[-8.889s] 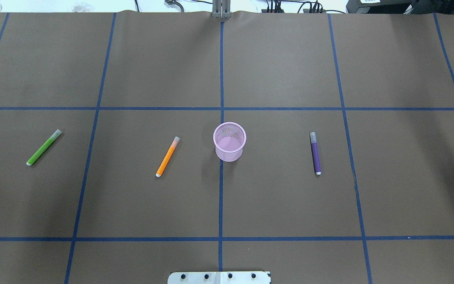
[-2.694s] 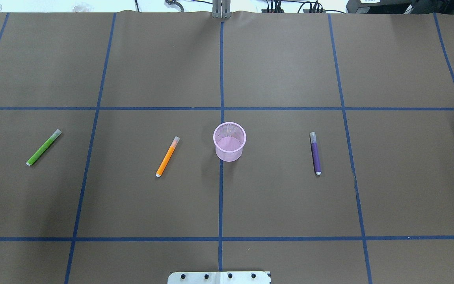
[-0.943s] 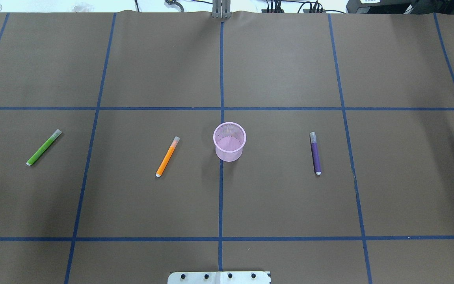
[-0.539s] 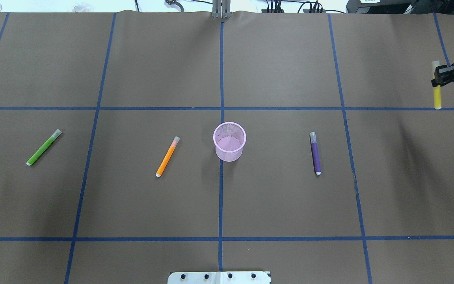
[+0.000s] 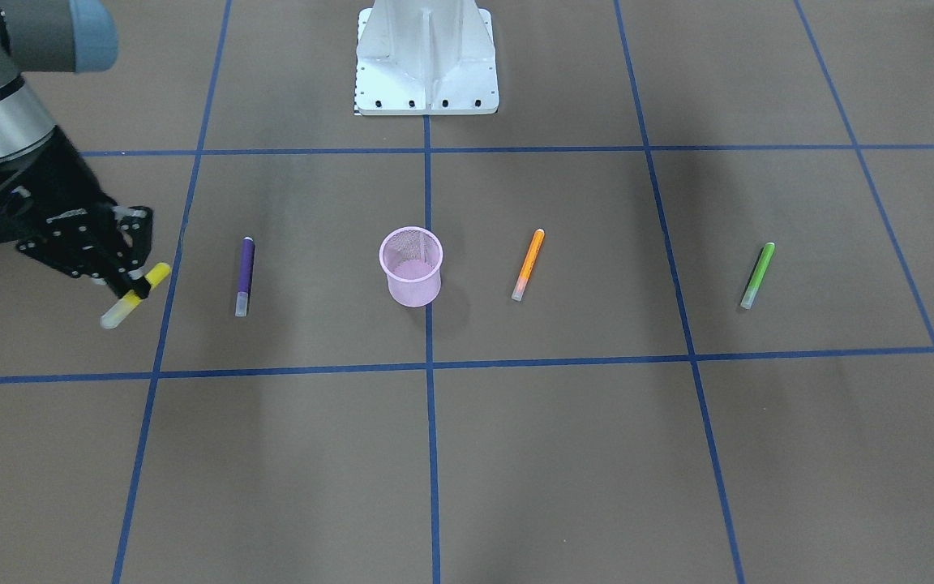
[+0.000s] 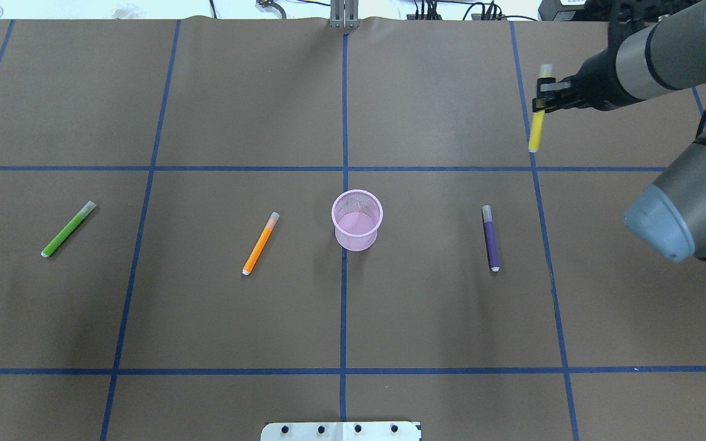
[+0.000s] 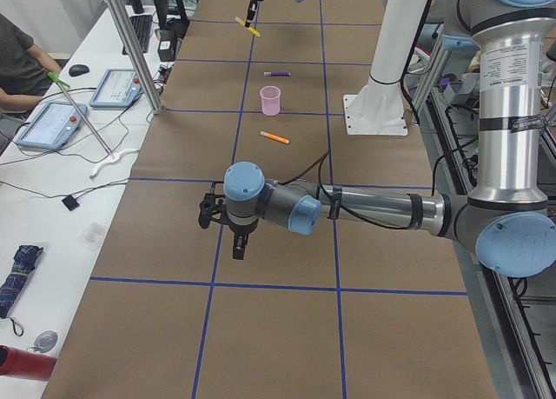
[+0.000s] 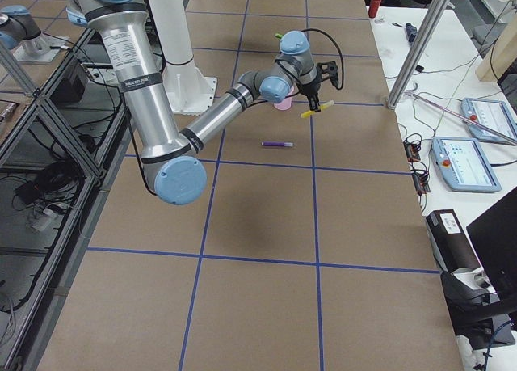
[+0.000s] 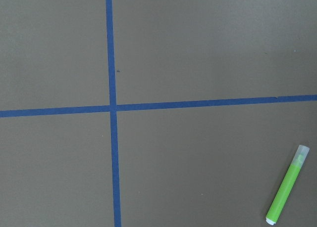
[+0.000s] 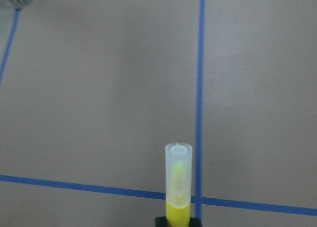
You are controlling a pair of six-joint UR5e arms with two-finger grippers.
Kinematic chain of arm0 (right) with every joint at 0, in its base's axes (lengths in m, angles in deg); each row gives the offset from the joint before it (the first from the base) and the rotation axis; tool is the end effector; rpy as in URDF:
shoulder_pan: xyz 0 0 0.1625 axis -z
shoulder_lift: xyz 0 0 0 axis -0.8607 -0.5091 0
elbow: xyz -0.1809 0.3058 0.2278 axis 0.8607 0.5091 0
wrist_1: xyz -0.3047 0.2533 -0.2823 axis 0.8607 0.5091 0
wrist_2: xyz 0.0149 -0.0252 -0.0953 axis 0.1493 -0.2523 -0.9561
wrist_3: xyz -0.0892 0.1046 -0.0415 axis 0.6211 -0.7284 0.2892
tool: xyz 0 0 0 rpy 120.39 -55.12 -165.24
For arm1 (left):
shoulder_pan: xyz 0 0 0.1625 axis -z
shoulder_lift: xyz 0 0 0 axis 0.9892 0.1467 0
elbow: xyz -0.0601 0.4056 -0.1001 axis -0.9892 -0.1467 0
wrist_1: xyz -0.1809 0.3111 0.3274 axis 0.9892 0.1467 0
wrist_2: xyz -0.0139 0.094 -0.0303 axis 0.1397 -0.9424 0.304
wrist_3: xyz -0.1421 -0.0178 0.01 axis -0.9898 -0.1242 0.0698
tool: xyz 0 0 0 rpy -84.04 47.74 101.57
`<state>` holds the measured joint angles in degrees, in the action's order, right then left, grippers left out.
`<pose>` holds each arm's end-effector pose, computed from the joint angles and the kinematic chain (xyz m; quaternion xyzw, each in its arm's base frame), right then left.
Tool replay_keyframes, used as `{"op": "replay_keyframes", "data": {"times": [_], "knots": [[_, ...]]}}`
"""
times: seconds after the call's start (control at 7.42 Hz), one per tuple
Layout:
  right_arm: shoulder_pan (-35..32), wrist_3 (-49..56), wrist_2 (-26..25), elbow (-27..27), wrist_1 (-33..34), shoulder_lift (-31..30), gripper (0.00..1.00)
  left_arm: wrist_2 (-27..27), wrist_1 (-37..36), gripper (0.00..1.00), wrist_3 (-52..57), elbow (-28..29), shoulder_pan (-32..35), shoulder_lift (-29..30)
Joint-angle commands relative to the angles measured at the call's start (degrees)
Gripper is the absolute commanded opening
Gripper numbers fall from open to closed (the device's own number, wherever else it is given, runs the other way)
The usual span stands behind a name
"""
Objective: Collect pens into pen holder
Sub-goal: 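Lift the yellow marker with the right gripper and carry it toward the pink cup, then lower the yellow marker into the pink cup and open the right gripper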
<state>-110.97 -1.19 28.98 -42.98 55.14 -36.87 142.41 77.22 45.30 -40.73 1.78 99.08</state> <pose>-0.3409 -0.5670 0.2246 0.2105 -0.4540 0.0600 0.8637 0.0387 -0.5576 0.6060 0.0766 0.4239 0.0065 0.9024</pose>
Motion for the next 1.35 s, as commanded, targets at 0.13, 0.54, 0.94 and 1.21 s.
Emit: {"op": "replay_keyframes", "data": {"times": [0.13, 0.54, 0.94, 1.21], "knots": [[17.52, -11.04, -25.74, -2.64, -2.58, 6.07, 0.0, -0.04, -0.08, 0.99, -0.04, 0.25, -0.37, 0.24], [28.01, -13.54, -45.28, 4.87, -8.49, 12.46, 0.0, -0.13, -0.08, 0.99, -0.04, 0.33, -1.86, 1.21], [30.83, -13.54, -46.8, 8.34, -8.58, 13.02, 0.0, -0.13, -0.08, 0.99, -0.04, 0.33, -1.87, 1.3], [31.1, -13.54, -46.8, 10.01, -8.66, 13.02, 0.02, -0.22, -0.08, 0.99, -0.04, 0.42, -1.96, 1.74]]}}
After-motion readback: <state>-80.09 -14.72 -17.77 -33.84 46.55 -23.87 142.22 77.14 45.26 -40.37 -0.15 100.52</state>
